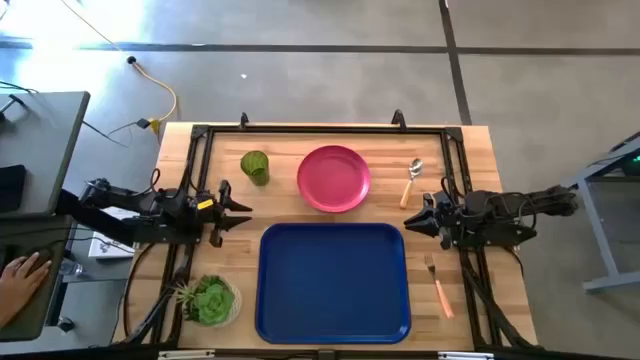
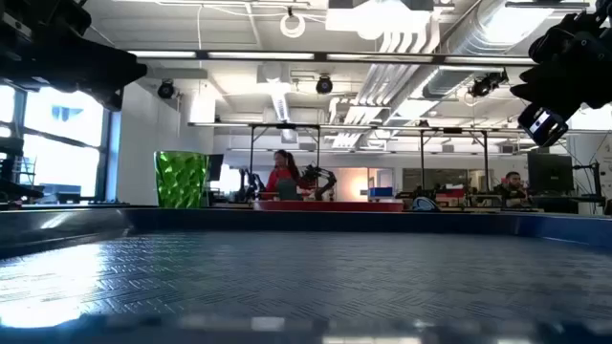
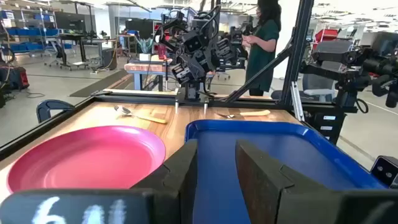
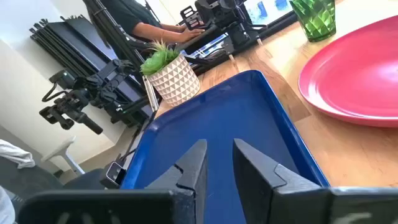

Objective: Pick and place plate/cup/fork/spoon on tray

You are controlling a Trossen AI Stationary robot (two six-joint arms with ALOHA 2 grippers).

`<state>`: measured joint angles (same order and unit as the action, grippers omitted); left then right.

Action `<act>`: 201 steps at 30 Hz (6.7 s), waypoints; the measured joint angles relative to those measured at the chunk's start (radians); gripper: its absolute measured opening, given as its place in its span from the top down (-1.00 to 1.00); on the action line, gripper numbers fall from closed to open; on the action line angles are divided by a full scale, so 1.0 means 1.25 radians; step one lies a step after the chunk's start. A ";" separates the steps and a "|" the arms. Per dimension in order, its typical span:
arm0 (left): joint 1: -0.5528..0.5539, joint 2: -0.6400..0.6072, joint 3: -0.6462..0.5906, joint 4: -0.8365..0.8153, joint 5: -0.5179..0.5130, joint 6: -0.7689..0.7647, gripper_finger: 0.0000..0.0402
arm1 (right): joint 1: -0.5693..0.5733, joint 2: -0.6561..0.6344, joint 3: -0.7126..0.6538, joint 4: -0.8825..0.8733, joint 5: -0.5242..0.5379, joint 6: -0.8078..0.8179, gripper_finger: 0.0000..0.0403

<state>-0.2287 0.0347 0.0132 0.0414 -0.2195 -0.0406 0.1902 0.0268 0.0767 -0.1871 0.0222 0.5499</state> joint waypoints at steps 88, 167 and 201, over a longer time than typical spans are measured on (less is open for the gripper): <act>0.000 0.000 0.000 0.000 0.000 0.000 0.52 | 0.000 0.000 0.000 0.000 0.000 0.000 0.67; 0.017 0.000 0.000 0.052 -0.132 -0.380 0.22 | 0.000 0.000 0.000 0.007 0.085 0.022 0.67; 0.147 0.358 0.432 -0.198 -0.168 -0.063 0.20 | 0.000 0.000 0.000 0.140 0.245 0.130 0.67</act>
<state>-0.0446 0.4816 0.5532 -0.2062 -0.4294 -0.1190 0.1902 0.0265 0.0769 -0.0121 0.3279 0.7119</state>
